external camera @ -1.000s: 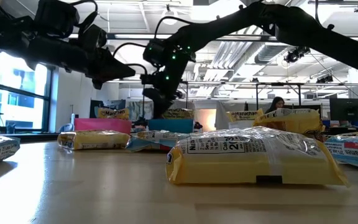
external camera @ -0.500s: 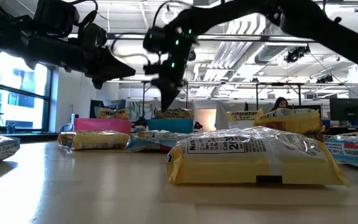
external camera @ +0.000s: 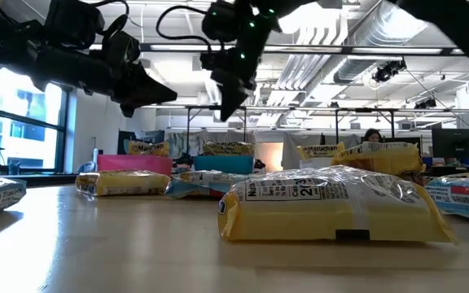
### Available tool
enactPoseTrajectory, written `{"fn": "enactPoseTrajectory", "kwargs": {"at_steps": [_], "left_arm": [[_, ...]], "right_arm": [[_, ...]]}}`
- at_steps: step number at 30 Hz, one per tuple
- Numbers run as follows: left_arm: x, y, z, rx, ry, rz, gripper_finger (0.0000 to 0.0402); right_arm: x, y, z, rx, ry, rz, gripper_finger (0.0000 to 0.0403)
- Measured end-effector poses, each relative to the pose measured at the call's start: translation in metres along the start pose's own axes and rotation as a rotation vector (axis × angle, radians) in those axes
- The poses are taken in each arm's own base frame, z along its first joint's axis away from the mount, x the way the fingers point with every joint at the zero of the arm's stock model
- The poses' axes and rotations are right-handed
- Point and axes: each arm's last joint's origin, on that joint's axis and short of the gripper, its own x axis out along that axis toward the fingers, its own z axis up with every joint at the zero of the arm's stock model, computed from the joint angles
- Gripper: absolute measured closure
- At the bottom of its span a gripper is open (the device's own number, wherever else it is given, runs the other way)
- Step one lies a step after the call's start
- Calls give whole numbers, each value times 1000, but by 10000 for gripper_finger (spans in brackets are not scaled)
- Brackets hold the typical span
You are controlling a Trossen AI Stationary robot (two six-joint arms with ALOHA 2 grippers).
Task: Sort Maruchan noodles
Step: Put the top right yellow noodle pack into the transparent bin
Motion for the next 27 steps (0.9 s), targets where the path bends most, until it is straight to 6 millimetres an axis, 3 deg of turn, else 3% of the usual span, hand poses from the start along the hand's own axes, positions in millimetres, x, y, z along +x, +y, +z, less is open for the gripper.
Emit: {"fn": "enactPoseTrajectory", "kwargs": {"at_steps": [4, 11, 20, 27], "left_arm": [[0, 0, 0, 0, -2, 0, 401], [12, -9, 2, 33, 31, -41, 401], [90, -43, 1, 110, 150, -158, 400], [147, -67, -7, 173, 248, -214, 355]], "right_arm": [[1, 12, -39, 95, -127, 35, 403], [-33, 28, -117, 238, -308, 85, 403], [-80, 52, -194, 272, -423, 25, 403], [-99, 59, -226, 255, -486, 16, 403]]}}
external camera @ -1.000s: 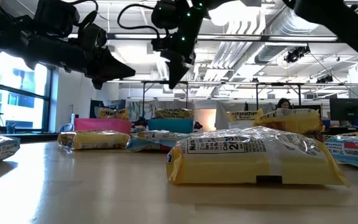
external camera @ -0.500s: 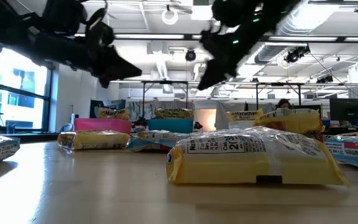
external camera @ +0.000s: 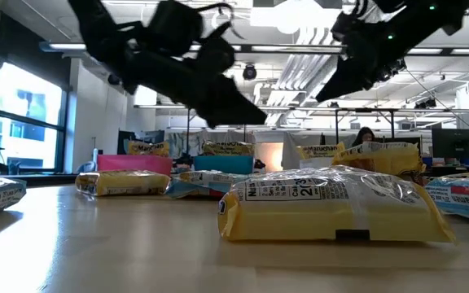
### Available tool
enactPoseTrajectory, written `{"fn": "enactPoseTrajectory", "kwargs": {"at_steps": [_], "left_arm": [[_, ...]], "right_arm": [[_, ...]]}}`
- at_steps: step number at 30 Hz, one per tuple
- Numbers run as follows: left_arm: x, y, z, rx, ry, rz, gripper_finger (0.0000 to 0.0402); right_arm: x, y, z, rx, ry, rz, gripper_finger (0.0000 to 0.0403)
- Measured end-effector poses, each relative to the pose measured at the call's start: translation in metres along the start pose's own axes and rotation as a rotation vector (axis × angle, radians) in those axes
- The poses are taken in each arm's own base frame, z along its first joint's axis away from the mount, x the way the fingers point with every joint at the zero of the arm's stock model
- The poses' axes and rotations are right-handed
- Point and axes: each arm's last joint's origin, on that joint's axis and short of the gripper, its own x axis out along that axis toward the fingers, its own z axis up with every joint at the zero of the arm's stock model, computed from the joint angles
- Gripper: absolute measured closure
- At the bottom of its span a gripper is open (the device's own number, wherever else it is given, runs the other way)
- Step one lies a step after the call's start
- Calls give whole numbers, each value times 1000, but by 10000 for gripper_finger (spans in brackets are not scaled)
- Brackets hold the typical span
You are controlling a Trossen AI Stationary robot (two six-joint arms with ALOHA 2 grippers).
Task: Sort Maruchan noodles
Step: Put the top right yellow noodle pack into the transparent bin
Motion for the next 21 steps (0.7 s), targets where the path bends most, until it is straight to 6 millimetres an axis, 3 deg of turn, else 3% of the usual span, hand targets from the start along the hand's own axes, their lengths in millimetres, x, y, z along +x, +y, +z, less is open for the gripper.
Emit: {"fn": "enactPoseTrajectory", "kwargs": {"at_steps": [7, 12, 17, 21], "left_arm": [[40, -8, 4, 16, 16, -25, 280], [42, -6, 4, 22, 21, 13, 263], [40, 0, 6, 43, 28, 37, 270], [39, 8, 6, 25, 32, 27, 275]], "right_arm": [[-16, 2, -13, -50, 76, 97, 403], [-34, 18, -36, -67, 276, 189, 392], [-56, 37, -65, -66, 507, 188, 323], [-65, 53, -81, -213, 504, 112, 249]]}}
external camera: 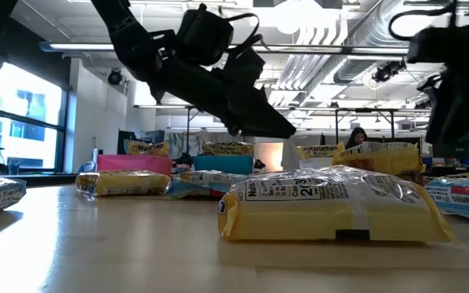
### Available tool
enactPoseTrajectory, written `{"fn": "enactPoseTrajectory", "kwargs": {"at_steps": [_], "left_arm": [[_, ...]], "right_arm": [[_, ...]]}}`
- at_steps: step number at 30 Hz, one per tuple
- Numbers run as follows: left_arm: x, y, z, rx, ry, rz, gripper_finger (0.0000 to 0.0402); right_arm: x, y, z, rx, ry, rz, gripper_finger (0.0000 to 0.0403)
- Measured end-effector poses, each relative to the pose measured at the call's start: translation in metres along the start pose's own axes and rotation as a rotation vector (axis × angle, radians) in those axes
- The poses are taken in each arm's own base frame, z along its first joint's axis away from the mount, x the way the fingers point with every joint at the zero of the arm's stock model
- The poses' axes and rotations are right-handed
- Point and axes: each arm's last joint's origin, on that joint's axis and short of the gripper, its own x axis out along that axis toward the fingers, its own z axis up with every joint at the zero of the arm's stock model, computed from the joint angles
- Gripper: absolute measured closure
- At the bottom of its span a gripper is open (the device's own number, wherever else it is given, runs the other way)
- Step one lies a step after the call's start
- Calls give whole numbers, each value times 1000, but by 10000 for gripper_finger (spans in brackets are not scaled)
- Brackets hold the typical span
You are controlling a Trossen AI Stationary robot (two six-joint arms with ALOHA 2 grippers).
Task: Sort Maruchan noodles
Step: Put the top right yellow noodle pack into the transparent bin
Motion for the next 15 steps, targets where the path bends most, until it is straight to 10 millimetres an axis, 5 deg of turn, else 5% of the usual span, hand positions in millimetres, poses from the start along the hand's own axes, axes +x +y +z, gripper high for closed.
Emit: {"fn": "enactPoseTrajectory", "kwargs": {"at_steps": [7, 15], "left_arm": [[0, 4, 1, -11, -5, -4, 275], [0, 4, 1, 7, -13, -4, 275]], "right_arm": [[25, 16, -7, -223, -43, -267, 174], [50, 28, 1, -302, -47, -310, 212]]}}
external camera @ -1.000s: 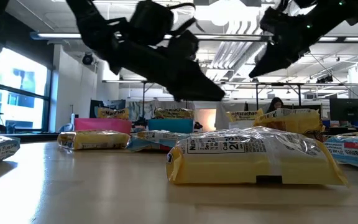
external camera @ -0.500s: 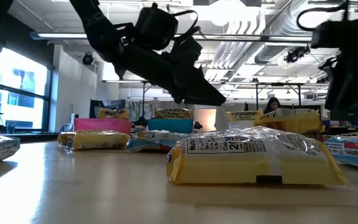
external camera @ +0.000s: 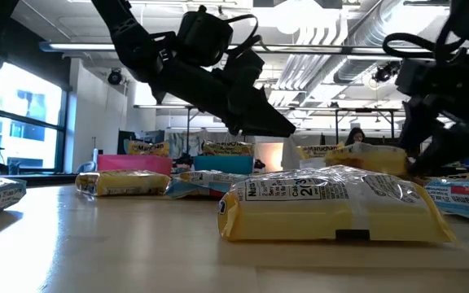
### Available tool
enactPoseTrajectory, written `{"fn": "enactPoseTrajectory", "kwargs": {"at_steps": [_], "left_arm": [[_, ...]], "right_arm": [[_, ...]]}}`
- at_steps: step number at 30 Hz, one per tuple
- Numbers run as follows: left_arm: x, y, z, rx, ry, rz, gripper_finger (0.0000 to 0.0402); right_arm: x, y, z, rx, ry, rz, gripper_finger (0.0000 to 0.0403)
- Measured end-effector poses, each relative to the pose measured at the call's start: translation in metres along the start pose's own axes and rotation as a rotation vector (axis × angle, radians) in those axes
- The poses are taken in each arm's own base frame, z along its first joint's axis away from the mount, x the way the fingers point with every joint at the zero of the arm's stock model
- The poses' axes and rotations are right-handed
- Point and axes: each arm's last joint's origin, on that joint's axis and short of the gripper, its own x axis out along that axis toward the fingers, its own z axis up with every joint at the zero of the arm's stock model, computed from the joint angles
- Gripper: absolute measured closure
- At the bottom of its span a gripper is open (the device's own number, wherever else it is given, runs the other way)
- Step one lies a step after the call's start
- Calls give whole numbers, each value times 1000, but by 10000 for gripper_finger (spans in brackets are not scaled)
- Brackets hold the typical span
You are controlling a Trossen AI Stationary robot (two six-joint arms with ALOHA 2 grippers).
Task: Sort Maruchan noodles
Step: Put the top right yellow noodle pack into the transparent bin
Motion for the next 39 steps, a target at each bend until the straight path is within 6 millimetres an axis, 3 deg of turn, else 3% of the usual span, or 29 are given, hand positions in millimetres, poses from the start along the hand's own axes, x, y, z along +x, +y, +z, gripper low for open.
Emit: {"fn": "enactPoseTrajectory", "kwargs": {"at_steps": [10, 15, 23, 33, 39], "left_arm": [[0, -1, 0, 37, -2, -36, 275], [2, -1, 11, 105, -32, -37, 275], [9, -13, 22, 401, -1, -103, 275], [10, -18, 21, 675, 11, -64, 275], [20, -21, 8, 675, 47, -100, 275]], "right_arm": [[9, -9, 12, 64, -41, -20, 391], [12, -16, 19, 116, -62, 39, 386], [16, -33, 32, 210, -121, 188, 399], [21, -40, 43, 250, -185, 276, 402], [23, -43, 46, 279, -205, 296, 403]]}}
